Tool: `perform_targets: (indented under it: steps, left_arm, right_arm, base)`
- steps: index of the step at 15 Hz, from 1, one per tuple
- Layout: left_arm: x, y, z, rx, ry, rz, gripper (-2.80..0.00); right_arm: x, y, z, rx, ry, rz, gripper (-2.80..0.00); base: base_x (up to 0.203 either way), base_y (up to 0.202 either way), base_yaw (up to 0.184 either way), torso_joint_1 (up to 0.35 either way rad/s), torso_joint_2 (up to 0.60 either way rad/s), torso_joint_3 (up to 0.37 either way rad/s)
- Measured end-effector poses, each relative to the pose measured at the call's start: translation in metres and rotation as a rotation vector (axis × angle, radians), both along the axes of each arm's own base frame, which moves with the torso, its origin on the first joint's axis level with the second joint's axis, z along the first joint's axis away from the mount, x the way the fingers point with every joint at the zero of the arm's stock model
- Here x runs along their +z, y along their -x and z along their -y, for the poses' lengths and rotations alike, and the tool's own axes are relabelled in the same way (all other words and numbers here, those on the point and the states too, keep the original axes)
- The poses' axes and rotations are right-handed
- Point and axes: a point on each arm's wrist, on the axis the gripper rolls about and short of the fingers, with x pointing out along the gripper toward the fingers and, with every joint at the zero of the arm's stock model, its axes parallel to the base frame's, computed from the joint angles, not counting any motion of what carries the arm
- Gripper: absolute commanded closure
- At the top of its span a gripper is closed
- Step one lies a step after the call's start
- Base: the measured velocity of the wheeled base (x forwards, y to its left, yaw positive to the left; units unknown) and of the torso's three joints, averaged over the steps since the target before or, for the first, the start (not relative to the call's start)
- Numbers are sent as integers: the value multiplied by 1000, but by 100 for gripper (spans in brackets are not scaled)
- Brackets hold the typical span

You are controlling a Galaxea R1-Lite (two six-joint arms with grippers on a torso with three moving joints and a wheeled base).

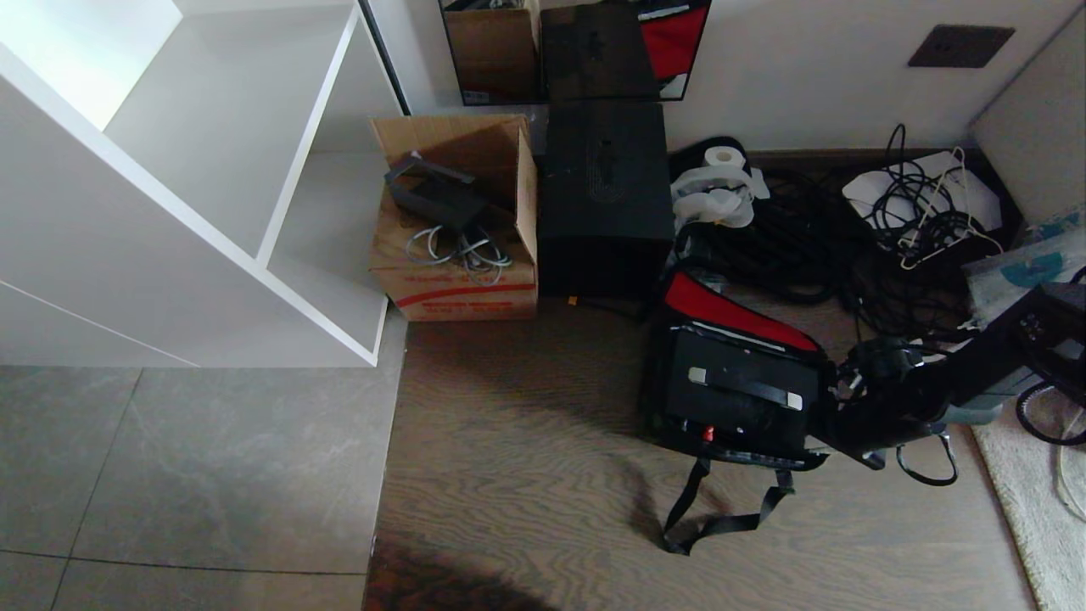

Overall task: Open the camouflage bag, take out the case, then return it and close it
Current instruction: Grip the handle

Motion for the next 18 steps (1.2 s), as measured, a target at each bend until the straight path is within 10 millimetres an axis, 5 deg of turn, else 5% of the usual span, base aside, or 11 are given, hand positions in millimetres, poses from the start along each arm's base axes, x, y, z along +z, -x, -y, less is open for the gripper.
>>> perform_targets:
  steps: [8, 13, 18]
  left_arm:
    - [0, 0, 0, 0, 0, 0, 0]
    - [0, 0, 0, 0, 0, 1, 0]
    - [0, 0, 0, -1, 0, 0, 0]
  right_arm:
    - [40, -7, 51, 57, 205, 172, 0]
    - [19, -13, 63, 26, 238, 138, 0]
    - [-5, -20, 53, 48, 226, 104, 0]
  base:
    - [0, 0, 0, 0, 0, 0]
    - [0, 0, 0, 0, 0, 0]
    - [0, 0, 0, 0, 0, 0]
